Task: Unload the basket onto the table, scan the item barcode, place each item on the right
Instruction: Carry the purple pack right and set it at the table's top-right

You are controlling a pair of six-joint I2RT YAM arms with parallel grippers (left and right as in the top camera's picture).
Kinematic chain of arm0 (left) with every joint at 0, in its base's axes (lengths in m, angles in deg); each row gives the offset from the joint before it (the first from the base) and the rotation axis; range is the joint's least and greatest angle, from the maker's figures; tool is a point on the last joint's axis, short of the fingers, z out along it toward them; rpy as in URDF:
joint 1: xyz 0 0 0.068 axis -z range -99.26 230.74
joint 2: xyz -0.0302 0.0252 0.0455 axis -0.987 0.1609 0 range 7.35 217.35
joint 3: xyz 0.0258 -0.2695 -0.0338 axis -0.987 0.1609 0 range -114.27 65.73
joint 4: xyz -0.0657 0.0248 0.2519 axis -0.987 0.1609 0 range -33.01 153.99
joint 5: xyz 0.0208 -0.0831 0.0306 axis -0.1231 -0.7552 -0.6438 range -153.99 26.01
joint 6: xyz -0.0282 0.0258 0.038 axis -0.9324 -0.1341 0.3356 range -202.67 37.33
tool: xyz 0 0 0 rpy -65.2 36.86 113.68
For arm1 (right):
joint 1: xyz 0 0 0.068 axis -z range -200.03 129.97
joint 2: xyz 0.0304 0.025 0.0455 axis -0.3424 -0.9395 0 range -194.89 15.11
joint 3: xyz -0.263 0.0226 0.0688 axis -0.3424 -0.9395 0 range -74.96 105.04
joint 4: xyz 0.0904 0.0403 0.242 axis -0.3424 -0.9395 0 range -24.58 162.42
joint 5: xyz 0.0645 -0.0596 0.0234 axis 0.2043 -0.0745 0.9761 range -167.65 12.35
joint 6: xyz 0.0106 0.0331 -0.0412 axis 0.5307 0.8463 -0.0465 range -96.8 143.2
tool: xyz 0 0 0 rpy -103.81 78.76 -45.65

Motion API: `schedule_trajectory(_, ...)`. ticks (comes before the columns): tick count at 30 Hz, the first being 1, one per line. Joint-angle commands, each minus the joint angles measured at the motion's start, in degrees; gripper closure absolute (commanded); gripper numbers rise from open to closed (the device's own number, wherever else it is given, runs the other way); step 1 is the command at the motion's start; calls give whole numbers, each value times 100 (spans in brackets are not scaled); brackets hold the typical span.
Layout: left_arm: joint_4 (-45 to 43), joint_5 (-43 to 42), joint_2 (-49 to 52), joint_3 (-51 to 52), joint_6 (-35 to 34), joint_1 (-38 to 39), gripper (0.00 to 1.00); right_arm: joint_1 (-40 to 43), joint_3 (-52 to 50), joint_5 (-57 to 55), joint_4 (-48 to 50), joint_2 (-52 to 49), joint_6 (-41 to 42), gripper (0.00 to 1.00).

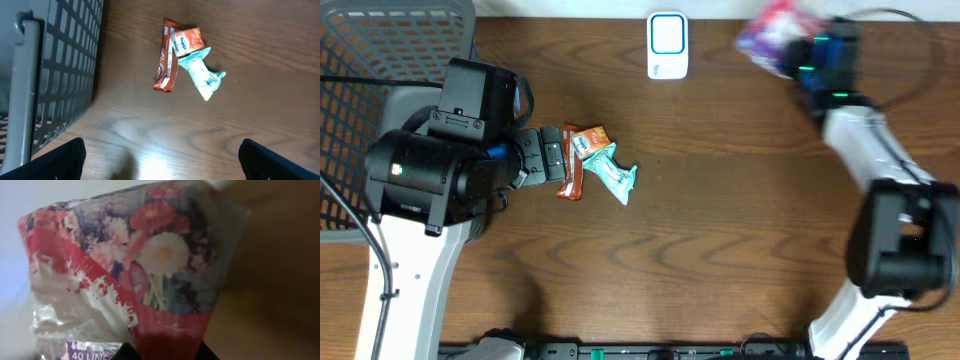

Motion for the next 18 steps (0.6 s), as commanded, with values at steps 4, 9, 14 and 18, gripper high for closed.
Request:
schedule_trajectory(4,15,31,0,-2,-87,-20,2,1311,37,-511,-1530,136,2428,99)
schedule_trajectory(9,15,31,0,-2,-87,-20,2,1729,22,-592,-1515,-107,2555,98)
schedule_trajectory(14,15,31,0,-2,-87,-20,2,1818,24,-610,-726,-332,1917,91)
schedule_trajectory(18,15,31,0,-2,-87,-20,2,1834,42,-509,229,-308,804,83)
